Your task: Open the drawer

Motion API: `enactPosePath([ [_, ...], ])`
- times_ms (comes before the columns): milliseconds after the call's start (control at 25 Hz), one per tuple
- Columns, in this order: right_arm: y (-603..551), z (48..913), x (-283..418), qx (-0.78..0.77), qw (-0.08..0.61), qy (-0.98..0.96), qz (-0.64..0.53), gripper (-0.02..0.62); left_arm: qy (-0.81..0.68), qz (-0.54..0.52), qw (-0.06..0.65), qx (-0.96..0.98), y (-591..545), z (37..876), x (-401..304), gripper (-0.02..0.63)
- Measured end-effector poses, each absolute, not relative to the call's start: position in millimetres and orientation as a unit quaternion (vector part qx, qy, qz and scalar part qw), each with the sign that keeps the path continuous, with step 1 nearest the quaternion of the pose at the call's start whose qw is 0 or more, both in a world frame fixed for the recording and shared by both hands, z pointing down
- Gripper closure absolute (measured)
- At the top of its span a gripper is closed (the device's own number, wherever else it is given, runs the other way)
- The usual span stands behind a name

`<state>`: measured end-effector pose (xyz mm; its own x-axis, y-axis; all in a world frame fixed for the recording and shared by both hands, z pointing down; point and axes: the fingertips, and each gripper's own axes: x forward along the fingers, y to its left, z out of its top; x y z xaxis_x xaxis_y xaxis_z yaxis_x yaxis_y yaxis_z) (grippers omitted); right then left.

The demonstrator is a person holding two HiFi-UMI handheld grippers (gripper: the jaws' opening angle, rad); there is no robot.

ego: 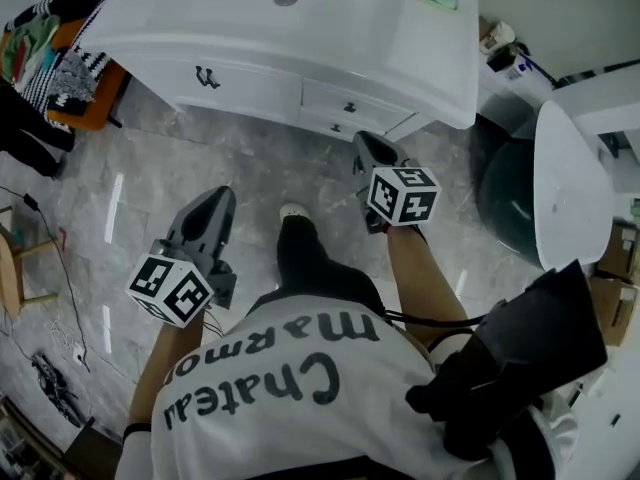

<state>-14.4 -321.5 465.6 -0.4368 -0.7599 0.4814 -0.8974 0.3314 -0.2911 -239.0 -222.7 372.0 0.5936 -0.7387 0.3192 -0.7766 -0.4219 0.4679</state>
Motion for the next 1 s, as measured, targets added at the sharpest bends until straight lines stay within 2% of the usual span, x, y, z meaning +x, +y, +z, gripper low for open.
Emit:
enactPosePath([
  [200,-372.7,522.4,2.0,0.537,0.140,-0.776,0.300,0.579,-0.479,0.038,0.310,0.820,-278.9,391.0,-247.0,0.598],
  [360,-398.1,566.8,13.0,0.549,0.151,-0.751,0.334,0.525,-0.487,0.058,0.321,0.810,-309.8,405.8,-247.6,0.597],
  [480,-406.5,595.3,18.6,0.555,0.159,-0.731,0.364,0.522,-0.487,0.072,0.336,0.803,-321.1,420.2,-248.1,0.598],
  [600,-409.9,616.2,19.5,0.557,0.179,-0.716,0.380,0.471,-0.485,0.080,0.354,0.796,-324.7,431.6,-250.8,0.597],
  [840,-430.0,654.4,24.4,0.579,0.203,-0.681,0.400,0.453,-0.494,0.095,0.363,0.785,-331.6,440.9,-259.6,0.598],
  [1000,-434.0,678.2,30.4,0.600,0.219,-0.651,0.411,0.389,-0.505,0.102,0.365,0.775,-330.7,445.2,-267.7,0.598],
])
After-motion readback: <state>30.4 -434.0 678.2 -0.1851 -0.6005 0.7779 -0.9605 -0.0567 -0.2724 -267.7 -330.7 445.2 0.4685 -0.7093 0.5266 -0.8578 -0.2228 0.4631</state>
